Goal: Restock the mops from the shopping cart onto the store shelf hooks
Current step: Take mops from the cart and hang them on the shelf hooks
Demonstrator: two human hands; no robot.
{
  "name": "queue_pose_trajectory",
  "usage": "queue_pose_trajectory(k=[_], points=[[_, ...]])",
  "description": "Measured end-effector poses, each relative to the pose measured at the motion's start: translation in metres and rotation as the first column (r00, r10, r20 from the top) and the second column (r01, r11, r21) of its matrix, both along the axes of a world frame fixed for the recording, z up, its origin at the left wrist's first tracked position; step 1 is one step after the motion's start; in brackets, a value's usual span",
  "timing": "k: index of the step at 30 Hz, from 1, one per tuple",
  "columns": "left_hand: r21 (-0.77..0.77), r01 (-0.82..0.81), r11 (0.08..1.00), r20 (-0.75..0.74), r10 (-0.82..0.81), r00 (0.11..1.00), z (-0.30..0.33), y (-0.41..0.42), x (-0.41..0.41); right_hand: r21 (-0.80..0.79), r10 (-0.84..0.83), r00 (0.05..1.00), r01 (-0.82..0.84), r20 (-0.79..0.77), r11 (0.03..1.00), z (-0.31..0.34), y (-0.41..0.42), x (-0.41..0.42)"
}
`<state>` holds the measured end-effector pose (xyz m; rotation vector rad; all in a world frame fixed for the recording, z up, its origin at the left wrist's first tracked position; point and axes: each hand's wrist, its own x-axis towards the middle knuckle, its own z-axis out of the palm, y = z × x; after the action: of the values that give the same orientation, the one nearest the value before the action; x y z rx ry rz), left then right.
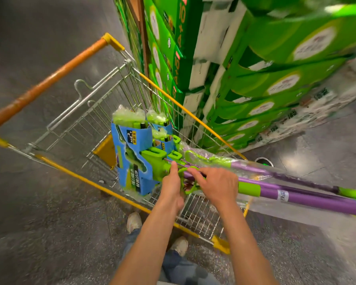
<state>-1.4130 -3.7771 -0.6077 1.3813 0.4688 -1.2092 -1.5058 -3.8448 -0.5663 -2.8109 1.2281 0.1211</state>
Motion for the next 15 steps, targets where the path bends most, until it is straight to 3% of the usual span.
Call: queue_pose_trajectory(k=[6, 15], points=[[-0.033, -0.002, 0.999, 0.091, 0.005, 0.996, 0.042, -0.006, 0.003, -0.072, -0.018, 0.984, 0.031, 0.18, 0.997, 0.043, -0.004, 0.003], [-0.131, 0.055, 0.99, 0.315, -0.011, 0.949, 0.115, -0.011, -0.007, -0.141, -0.048, 0.942, 0.1, 0.332, 0.985, 0.117, -0.013, -0.01]])
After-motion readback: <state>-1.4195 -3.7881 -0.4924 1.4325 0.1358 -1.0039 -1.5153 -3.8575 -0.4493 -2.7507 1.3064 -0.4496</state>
